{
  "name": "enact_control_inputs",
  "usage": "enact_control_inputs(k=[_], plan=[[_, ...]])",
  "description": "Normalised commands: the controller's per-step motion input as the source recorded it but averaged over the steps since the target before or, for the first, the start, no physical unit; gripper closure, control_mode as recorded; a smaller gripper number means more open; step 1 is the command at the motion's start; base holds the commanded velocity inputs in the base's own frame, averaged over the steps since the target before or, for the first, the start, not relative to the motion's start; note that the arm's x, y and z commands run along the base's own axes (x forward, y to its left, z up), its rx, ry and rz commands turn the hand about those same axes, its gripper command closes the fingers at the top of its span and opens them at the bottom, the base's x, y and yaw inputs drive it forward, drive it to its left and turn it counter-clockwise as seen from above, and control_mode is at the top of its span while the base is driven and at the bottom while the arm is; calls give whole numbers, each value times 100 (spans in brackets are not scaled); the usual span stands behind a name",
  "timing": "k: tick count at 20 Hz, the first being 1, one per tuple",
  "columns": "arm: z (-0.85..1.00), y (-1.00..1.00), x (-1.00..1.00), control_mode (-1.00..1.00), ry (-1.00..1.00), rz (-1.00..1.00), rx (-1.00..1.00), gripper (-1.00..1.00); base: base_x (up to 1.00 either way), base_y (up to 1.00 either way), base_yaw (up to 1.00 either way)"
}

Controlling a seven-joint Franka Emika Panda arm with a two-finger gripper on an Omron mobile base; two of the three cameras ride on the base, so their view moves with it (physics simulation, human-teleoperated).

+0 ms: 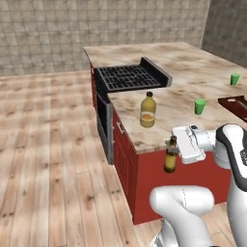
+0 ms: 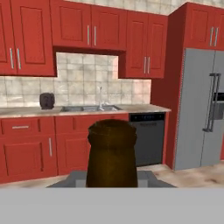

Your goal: Place the drinks on the dining counter in a tight cluster.

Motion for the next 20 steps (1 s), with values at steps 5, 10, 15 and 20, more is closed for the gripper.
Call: enact_control_inputs(k=[5, 10, 15, 20], plan=[[0, 0, 0, 100, 0, 0, 0, 100, 26, -49, 17], [0, 0, 0, 100, 0, 0, 0, 100, 17, -58, 10], [0, 0, 0, 100, 0, 0, 0, 100, 31, -49, 5], [0, 0, 0, 100, 0, 0, 0, 100, 32, -47, 4]])
